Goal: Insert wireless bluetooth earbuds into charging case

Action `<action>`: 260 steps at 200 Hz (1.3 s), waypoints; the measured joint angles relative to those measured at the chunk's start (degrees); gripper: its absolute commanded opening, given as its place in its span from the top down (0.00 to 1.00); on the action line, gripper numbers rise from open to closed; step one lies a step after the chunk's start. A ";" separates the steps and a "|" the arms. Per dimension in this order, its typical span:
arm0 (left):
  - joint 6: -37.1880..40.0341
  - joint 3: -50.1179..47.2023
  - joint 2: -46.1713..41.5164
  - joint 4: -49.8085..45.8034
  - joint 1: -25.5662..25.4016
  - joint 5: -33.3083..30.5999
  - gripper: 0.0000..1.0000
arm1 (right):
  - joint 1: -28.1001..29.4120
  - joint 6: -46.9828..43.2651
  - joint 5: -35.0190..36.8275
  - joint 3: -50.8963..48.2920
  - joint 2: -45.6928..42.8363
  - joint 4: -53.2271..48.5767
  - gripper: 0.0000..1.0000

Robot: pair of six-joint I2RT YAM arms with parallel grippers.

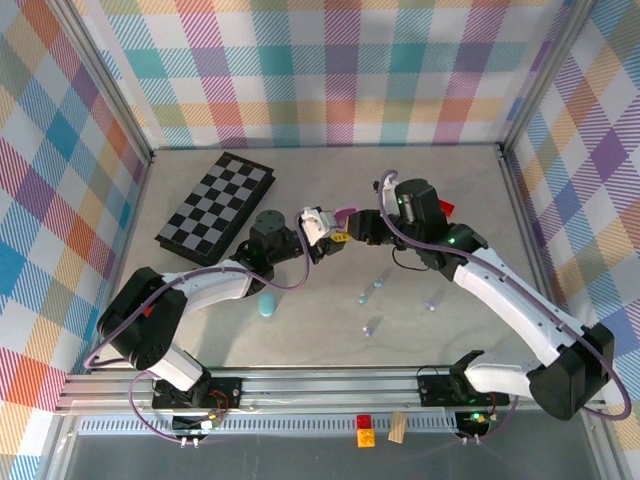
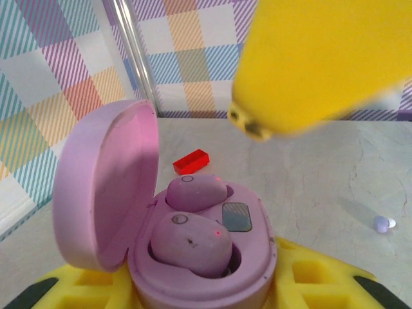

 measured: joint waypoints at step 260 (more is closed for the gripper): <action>-13.14 -3.56 -3.89 10.64 0.11 1.66 0.65 | -7.21 17.92 -17.57 -8.35 -0.35 13.92 0.27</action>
